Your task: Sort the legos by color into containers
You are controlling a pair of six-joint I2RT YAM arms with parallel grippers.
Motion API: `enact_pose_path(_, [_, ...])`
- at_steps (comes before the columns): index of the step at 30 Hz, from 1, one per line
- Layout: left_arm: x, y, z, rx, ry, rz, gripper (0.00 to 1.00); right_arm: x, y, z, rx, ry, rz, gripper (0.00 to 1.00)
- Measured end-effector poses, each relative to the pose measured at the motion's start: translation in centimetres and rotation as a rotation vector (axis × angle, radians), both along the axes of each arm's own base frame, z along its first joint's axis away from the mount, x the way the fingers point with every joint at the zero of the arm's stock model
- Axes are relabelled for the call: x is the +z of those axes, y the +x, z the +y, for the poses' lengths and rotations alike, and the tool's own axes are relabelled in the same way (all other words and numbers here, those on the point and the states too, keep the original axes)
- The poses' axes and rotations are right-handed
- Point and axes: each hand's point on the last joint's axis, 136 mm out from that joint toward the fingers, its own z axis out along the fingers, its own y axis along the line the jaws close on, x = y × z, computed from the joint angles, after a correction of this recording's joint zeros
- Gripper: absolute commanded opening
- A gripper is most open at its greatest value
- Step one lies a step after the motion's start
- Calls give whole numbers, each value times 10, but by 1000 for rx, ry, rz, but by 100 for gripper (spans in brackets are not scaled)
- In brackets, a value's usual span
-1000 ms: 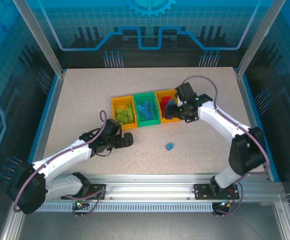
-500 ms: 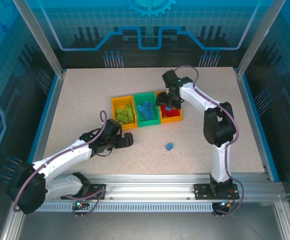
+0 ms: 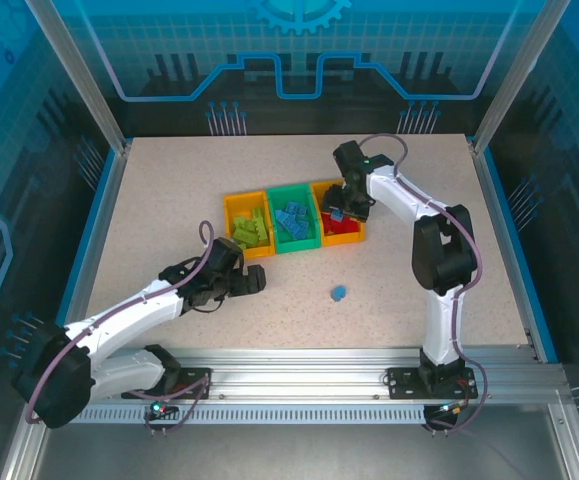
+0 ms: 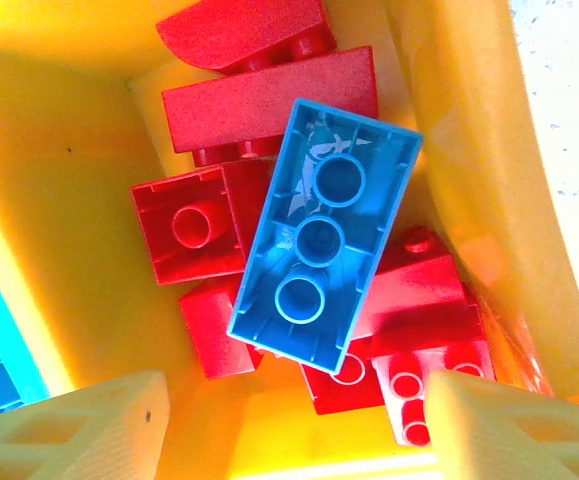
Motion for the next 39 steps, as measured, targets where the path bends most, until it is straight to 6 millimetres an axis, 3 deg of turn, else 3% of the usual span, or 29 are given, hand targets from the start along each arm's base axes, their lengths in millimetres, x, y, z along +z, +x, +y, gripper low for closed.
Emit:
enact_pose_path(13, [0, 1, 0, 0, -3, -4, 99, -1, 21, -1, -36, 5, 11, 56])
enact_pose_path(32, [-9, -3, 2, -1, 4, 6, 99, -12, 15, 3, 15, -124, 34, 59])
enact_pose_path(39, [-13, -5, 3, -3, 7, 7, 99, -15, 16, 3, 1, -162, 62, 54])
